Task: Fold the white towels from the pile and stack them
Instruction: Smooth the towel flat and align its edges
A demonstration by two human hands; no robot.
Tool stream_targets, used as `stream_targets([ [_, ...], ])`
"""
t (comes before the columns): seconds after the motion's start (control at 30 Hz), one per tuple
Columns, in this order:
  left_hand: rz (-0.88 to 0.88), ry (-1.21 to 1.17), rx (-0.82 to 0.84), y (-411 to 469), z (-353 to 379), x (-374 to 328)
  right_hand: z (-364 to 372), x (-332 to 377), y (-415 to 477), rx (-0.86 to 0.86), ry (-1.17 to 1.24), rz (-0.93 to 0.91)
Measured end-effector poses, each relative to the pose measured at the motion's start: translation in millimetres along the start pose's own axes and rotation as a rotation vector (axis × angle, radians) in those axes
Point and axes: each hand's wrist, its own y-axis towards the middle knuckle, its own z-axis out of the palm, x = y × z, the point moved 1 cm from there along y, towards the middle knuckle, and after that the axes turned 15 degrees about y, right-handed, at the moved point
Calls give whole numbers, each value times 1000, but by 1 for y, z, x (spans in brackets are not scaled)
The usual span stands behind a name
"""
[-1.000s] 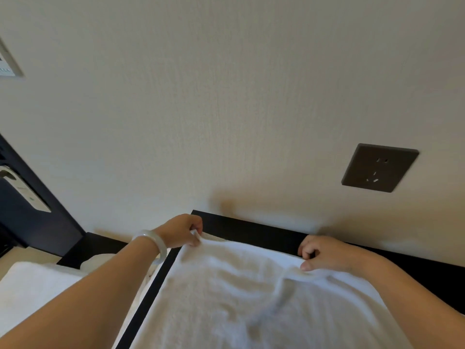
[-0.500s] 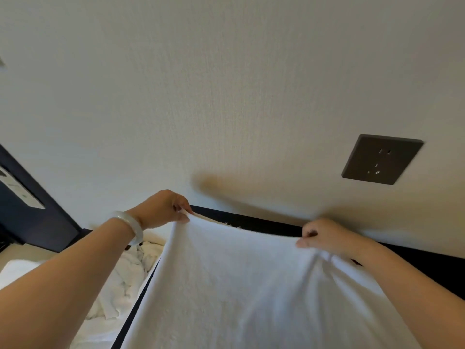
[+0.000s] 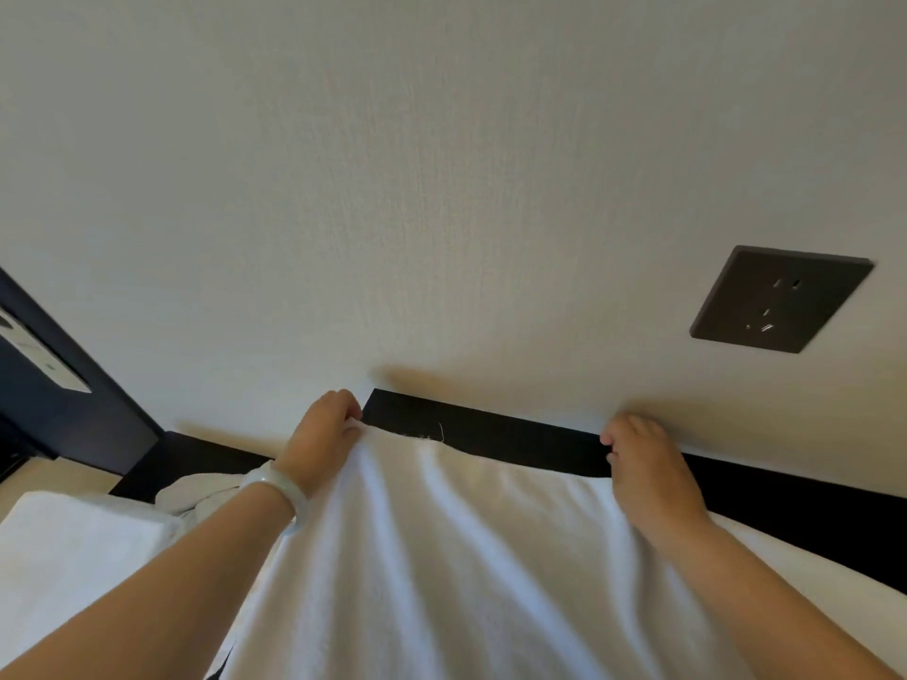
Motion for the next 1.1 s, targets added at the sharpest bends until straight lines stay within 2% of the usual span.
stream_targets([
  [0.07,15,-87,-43,-5,7,-8,11,26,-24,-59,-16,-272],
  [0.1,9,-110,-52,-6,9,-10,21,36,-38,4,-3,-407],
  [0.13,-6,-129,-58,-6,10,-12,31,42,-51,147,-21,-472],
  [0.17,-28,-142,-66,-4,10,-11,40,42,-60,314,-72,-453],
  [0.23,-87,-161,-68,-1,7,-7,45,28,-62,456,-106,-321],
  [0.3,-113,-138,-55,1,5,-8,42,16,-52,420,-110,-207],
  [0.37,-77,-7,-71,0,6,-17,41,17,-42,397,-142,-140],
  [0.47,64,224,-199,-18,13,-52,48,30,-47,313,-244,-82],
  [0.5,126,235,-210,-31,19,-68,48,35,-54,280,-266,-99],
  [0.53,179,221,-197,-46,29,-82,48,39,-62,275,-224,-141],
  [0.6,249,265,-40,-73,53,-103,47,38,-72,310,-209,-199],
  [0.67,277,395,78,-88,72,-108,44,24,-69,336,-212,-93],
  [0.73,265,441,97,-91,72,-108,39,9,-58,307,-174,4],
  [0.87,223,395,129,-98,68,-127,0,-16,-66,195,-56,9],
  [0.9,275,396,122,-106,66,-139,-16,-31,-74,131,-61,52],
  [0.97,431,396,108,-128,67,-167,-51,-67,-93,39,-78,252],
  [1.03,553,403,86,-146,72,-187,-84,-100,-112,78,-185,483],
  [1.1,560,392,83,-153,74,-195,-106,-118,-124,126,-239,624],
])
